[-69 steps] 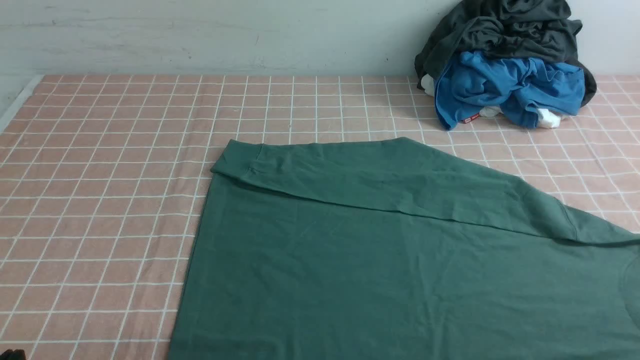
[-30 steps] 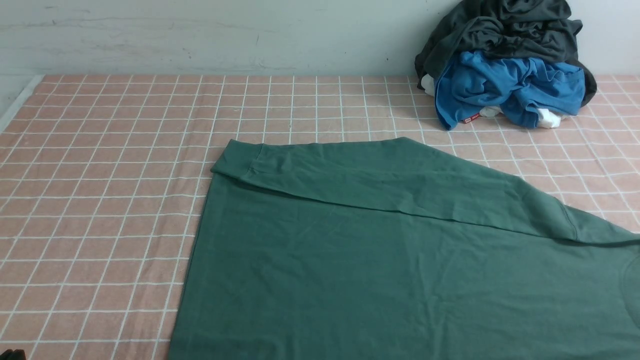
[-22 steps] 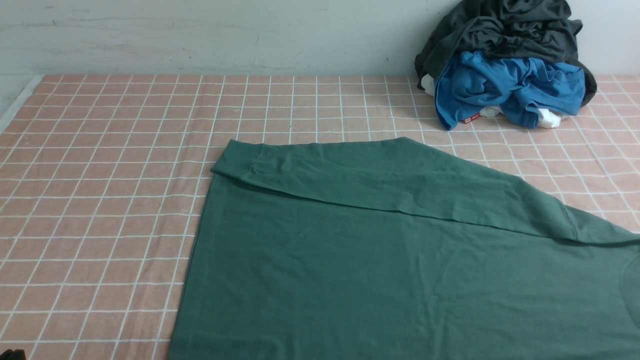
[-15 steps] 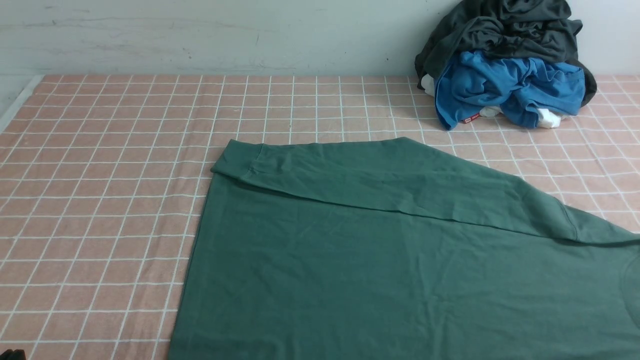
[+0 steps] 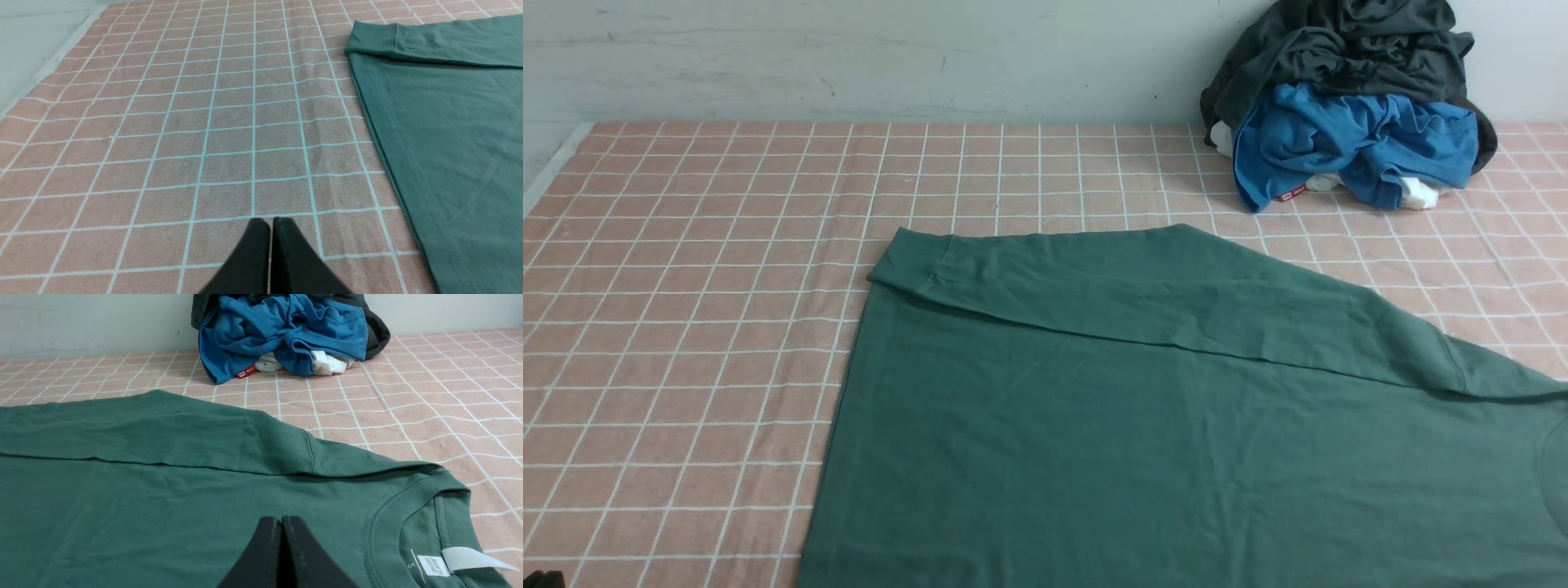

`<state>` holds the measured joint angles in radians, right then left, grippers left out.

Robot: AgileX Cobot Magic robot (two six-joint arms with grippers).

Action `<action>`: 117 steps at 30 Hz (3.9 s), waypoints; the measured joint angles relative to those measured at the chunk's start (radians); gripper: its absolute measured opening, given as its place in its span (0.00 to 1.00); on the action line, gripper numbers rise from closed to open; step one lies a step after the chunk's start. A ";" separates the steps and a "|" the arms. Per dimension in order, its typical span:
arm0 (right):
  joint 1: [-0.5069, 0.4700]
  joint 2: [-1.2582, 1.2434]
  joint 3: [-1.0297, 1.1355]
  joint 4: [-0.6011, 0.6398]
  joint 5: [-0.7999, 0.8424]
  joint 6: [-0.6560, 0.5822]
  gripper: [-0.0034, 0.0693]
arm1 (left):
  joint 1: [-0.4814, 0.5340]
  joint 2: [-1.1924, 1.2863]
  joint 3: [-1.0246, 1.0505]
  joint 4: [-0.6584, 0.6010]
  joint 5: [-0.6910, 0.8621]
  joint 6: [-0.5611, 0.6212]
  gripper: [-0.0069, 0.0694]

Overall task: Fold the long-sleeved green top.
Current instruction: Use the left arm to clamp the cuff closest to it, then use the left arm to drag and place the cuff at the centered position on the left edge of the fabric

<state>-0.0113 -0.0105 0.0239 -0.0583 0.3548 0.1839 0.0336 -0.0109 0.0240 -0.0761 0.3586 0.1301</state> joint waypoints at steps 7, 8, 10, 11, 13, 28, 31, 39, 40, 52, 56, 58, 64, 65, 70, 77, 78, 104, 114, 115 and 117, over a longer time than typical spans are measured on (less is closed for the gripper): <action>0.000 0.000 0.000 0.020 0.000 0.001 0.03 | 0.000 0.000 0.005 -0.210 -0.059 -0.055 0.09; 0.000 0.000 0.000 0.039 0.000 0.003 0.03 | 0.000 0.000 0.005 -0.282 -0.073 -0.087 0.09; 0.000 0.000 0.000 0.093 0.001 0.016 0.03 | 0.000 0.000 0.005 -0.383 -0.083 -0.125 0.09; 0.000 0.000 0.000 0.178 0.001 0.050 0.03 | 0.000 0.000 0.005 -0.526 -0.093 -0.172 0.09; 0.000 0.000 0.000 0.345 0.004 0.109 0.03 | 0.000 0.000 0.005 -0.676 -0.102 -0.204 0.09; 0.000 0.000 0.000 0.818 -0.017 0.164 0.03 | 0.000 0.000 -0.021 -0.913 -0.044 -0.116 0.09; 0.000 0.000 -0.011 0.801 0.021 0.078 0.03 | 0.000 0.000 -0.107 -0.893 0.050 0.053 0.09; 0.000 0.226 -0.383 0.522 0.146 -0.217 0.03 | 0.000 0.286 -0.449 -0.603 0.398 0.218 0.09; 0.001 0.294 -0.438 0.479 0.178 -0.242 0.03 | 0.000 0.351 -0.502 -0.542 0.447 0.218 0.09; 0.288 0.833 -0.907 0.289 0.830 -0.334 0.03 | -0.274 0.895 -0.788 -0.146 0.847 0.217 0.20; 0.405 0.864 -0.886 0.274 0.886 -0.341 0.03 | -0.432 1.011 -0.748 -0.115 0.844 0.220 0.34; 0.431 0.862 -0.866 0.268 0.896 -0.341 0.03 | -0.490 1.074 -0.720 -0.097 0.815 0.220 0.44; 0.439 0.854 -0.829 0.260 0.900 -0.340 0.03 | -0.602 1.227 -0.669 -0.093 0.651 0.222 0.60; 0.439 0.854 -0.824 0.258 0.899 -0.340 0.03 | -0.621 1.260 -0.669 -0.092 0.604 0.224 0.61; 0.439 0.854 -0.808 0.259 0.900 -0.340 0.03 | -0.672 1.384 -0.669 -0.056 0.488 0.227 0.61; 0.439 0.854 -0.807 0.258 0.900 -0.340 0.03 | -0.675 1.509 -0.669 -0.045 0.473 0.227 0.61; 0.439 0.854 -0.807 0.258 0.900 -0.340 0.03 | -0.675 1.517 -0.669 -0.047 0.469 0.227 0.61; 0.439 0.854 -0.807 0.195 0.861 -0.359 0.03 | -0.675 1.530 -1.115 0.212 0.708 0.226 0.13; 0.439 0.854 -0.807 0.191 0.861 -0.359 0.03 | -0.663 1.678 -1.393 0.324 0.794 0.226 0.14; 0.439 0.854 -0.807 0.191 0.861 -0.359 0.03 | -0.655 1.695 -1.407 0.324 0.794 0.226 0.14; 0.439 0.854 -0.807 0.190 0.864 -0.359 0.03 | -0.637 1.730 -1.432 0.323 0.794 0.226 0.14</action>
<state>0.4276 0.8432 -0.7835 0.1312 1.2186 -0.1754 -0.6029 1.7192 -1.4076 0.2472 1.1524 0.3563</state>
